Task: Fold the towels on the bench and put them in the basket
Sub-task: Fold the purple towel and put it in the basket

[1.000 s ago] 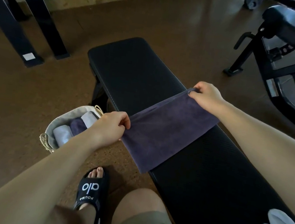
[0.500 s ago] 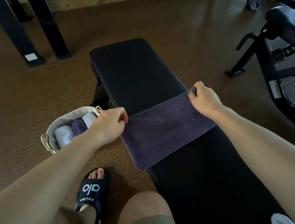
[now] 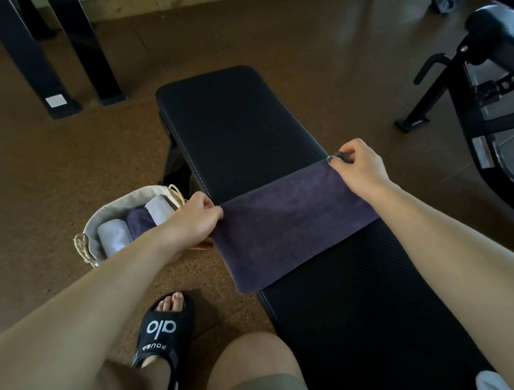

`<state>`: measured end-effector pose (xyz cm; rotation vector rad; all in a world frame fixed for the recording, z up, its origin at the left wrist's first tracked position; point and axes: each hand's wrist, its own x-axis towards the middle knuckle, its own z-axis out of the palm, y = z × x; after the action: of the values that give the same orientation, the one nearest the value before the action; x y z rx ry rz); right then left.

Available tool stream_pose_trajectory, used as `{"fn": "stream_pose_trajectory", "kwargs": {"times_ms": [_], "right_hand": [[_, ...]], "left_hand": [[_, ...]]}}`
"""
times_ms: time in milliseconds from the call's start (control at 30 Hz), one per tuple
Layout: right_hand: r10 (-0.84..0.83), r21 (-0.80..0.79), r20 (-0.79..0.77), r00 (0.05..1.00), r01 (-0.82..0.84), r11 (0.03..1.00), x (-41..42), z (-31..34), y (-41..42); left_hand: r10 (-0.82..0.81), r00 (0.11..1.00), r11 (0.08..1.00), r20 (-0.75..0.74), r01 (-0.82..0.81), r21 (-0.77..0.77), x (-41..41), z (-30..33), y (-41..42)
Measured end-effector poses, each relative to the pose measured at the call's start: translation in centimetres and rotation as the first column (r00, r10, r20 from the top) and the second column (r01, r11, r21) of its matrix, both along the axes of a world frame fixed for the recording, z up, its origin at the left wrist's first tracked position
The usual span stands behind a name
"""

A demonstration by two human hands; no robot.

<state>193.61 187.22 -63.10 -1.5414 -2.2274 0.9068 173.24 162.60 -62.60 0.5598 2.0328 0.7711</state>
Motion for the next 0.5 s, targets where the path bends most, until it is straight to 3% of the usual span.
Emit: {"fn": "stream_pose_trajectory", "kwargs": {"times_ms": [100,267,367,500], "right_hand": [[0.044,-0.038,0.000,0.999,-0.044,0.998,0.1,0.4,0.7],[0.047,-0.111,0.047,0.998,-0.041,0.993,0.6,0.8,1.2],[0.012,-0.140,0.056,0.998,-0.004,0.990,1.1,1.0,1.0],[-0.112,-0.246,0.003,0.994,0.109,0.963,3.7,1.6,-0.2]], "left_hand": [[0.051,0.999,0.998,0.006,-0.052,0.039,-0.1,0.1,0.1],[0.005,0.973,0.991,-0.233,0.027,0.134,-0.8,0.2,0.2],[0.008,0.925,0.981,-0.379,0.066,0.181,-1.2,0.2,0.4],[0.057,0.918,0.962,-0.392,0.054,0.267,-1.2,0.6,2.0]]}}
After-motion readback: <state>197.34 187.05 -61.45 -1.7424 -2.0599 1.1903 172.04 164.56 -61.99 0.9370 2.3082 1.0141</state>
